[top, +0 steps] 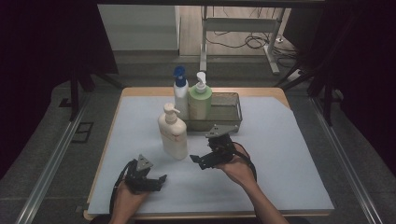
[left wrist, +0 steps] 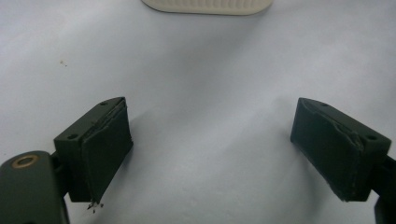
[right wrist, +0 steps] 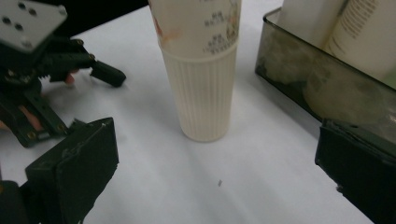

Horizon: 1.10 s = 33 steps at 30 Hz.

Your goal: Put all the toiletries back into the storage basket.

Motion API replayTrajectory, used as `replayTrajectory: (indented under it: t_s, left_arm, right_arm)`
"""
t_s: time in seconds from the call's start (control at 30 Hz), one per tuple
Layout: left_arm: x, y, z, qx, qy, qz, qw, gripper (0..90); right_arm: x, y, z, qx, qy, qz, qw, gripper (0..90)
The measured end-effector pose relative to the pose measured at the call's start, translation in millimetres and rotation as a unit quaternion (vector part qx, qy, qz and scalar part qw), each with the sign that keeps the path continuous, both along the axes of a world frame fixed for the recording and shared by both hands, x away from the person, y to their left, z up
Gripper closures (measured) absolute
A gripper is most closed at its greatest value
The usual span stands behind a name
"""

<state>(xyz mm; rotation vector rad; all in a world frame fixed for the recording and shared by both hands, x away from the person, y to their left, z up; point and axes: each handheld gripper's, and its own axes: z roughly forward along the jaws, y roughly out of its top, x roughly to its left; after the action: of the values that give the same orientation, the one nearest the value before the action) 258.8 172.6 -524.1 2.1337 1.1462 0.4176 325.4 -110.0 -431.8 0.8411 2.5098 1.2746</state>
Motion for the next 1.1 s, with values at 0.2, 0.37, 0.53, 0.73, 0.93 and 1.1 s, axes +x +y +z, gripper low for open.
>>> replayTrajectory:
  t_s: [0.2,0.37,0.53,0.73,0.93,1.1]
  left_arm:
    - [0.0,0.0,0.0,0.0,0.0,0.0,1.0,12.0]
    - [0.0,0.0,0.0,0.0,0.0,0.0,1.0,12.0]
    - [0.1,0.1,0.0,0.0,0.0,0.0,1.0,12.0]
    - [0.1,0.1,0.0,0.0,0.0,0.0,1.0,12.0]
    - [0.2,0.3,0.1,0.001,0.001,-0.001,1.0,12.0]
    - [0.3,0.3,0.1,0.001,0.001,-0.001,1.0,12.0]
  right_arm:
    - [4.1,13.7,4.5,0.0,0.004,-0.004,1.0,0.0]
    - [8.1,22.9,6.8,0.007,0.008,-0.008,0.9999,0.0]
    - [11.7,31.9,7.8,-0.001,0.005,-0.014,0.9999,0.1]
    - [15.5,43.4,8.7,-0.01,-0.013,-0.014,0.9998,4.5]
    - [21.4,54.4,10.0,-0.009,-0.022,-0.019,0.9995,11.4]
    - [25.8,64.1,10.7,-0.013,-0.031,-0.02,0.9992,13.7]
